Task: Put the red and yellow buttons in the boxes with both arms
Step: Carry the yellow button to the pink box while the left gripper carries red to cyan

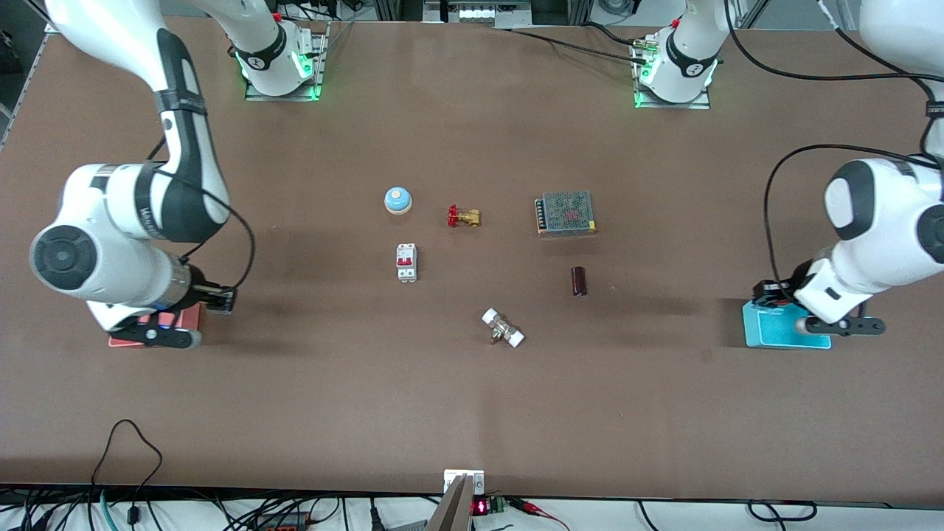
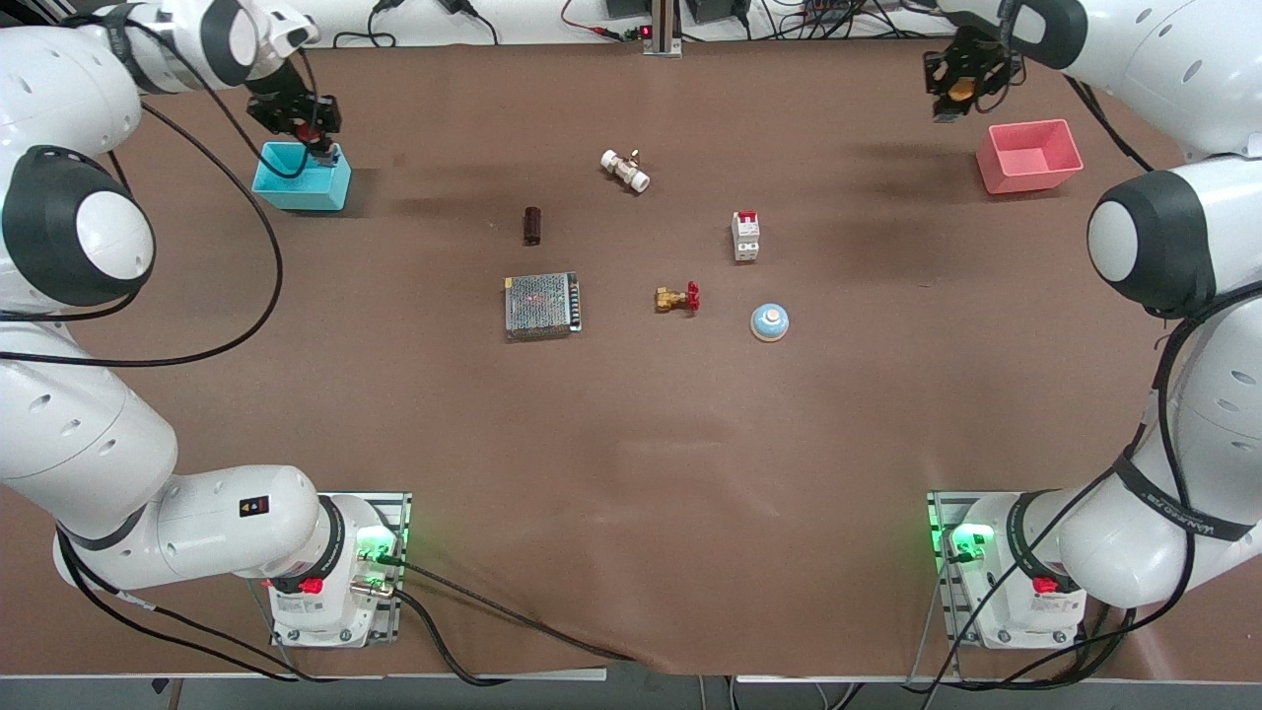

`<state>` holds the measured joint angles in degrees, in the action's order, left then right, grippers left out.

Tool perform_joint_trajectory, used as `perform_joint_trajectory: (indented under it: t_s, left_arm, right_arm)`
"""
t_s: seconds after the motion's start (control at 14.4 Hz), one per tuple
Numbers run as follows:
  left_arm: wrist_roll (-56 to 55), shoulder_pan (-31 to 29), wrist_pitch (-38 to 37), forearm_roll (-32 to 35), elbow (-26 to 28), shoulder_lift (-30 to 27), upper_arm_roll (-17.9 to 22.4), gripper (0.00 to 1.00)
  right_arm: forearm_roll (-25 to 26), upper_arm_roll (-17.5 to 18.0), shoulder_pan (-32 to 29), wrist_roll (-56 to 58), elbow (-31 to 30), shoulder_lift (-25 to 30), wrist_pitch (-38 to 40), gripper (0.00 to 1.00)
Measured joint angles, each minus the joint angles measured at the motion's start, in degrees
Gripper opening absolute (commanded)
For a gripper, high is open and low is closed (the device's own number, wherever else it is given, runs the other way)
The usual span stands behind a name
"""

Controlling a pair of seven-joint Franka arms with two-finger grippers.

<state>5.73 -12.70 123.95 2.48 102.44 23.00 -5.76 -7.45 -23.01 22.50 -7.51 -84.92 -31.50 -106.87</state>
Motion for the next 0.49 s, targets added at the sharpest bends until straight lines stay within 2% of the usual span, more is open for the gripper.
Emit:
perform_joint_trajectory:
  t_s: [0.49]
  left_arm:
    - [5.47,-5.60,7.40,0.00,-0.57,6.90,-0.03,0.01]
  right_arm:
    - [0.00,-0.55,-10.39,13.69,0.27,-5.85,-4.66,0.32]
